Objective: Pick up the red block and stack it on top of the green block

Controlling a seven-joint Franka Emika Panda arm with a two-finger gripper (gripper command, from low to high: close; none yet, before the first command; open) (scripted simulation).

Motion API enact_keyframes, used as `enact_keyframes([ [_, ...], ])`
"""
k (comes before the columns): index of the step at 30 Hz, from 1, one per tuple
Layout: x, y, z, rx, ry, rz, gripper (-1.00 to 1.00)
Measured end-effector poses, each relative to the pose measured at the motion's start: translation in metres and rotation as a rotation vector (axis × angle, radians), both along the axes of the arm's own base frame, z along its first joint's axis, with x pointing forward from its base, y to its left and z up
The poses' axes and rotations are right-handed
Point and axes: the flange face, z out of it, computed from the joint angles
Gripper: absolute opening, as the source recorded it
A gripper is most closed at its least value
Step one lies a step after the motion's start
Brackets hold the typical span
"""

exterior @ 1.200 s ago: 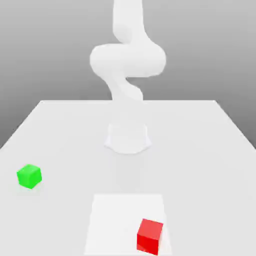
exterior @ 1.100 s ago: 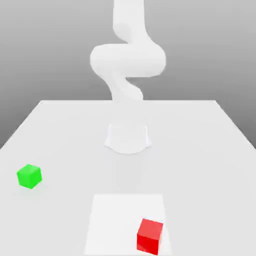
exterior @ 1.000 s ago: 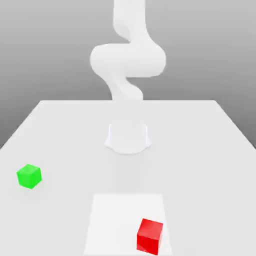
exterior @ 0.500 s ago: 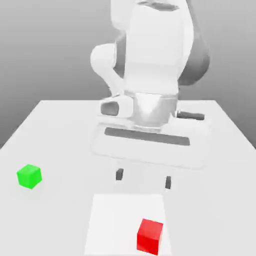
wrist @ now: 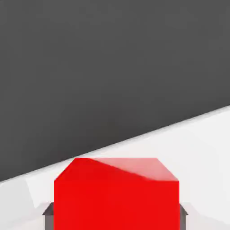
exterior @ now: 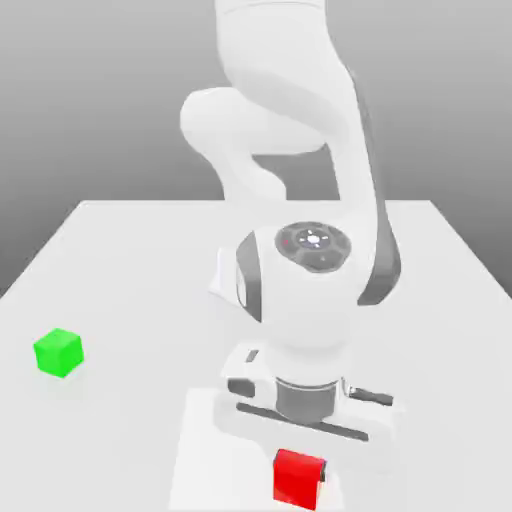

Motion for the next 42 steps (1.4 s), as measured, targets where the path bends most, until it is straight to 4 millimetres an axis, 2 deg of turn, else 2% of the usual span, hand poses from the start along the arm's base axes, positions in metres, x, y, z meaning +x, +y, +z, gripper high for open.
enact_keyframes([
  [2, 0.001, 0.000, 0.012, 0.001, 0.000, -0.001, -1.00],
  [6, 0.000, -0.004, 0.057, -0.001, 0.001, -0.011, -1.00],
  [7, -0.002, -0.024, 0.062, -0.006, 0.002, -0.058, -1.00],
  [10, -0.017, -0.097, 0.071, -0.019, 0.006, -0.248, -1.00],
  [13, -0.047, -0.177, 0.078, -0.027, 0.009, -0.470, -1.00],
  [15, -0.078, -0.233, 0.083, -0.029, 0.011, -0.640, -1.00],
  [17, -0.112, -0.275, 0.088, -0.028, 0.011, -0.789, -1.00],
  [20, -0.168, -0.326, 0.094, -0.021, 0.010, -1.007, -1.00],
  [22, -0.205, -0.349, 0.098, -0.012, 0.006, -1.139, -1.00],
  [23, -0.222, -0.357, 0.099, -0.007, 0.004, -1.199, -1.00],
  [25, -0.238, -0.365, 0.090, -0.001, 0.001, -1.258, -1.00],
  [29, -0.241, -0.365, 0.052, 0.001, 0.000, -1.268, -1.00],
  [30, -0.241, -0.365, 0.041, 0.001, 0.000, -1.268, 1.00],
  [37, -0.242, -0.365, 0.039, 0.001, 0.002, -1.269, 1.00],
  [42, -0.242, -0.366, 0.084, 0.002, 0.002, -1.272, 1.00],
])
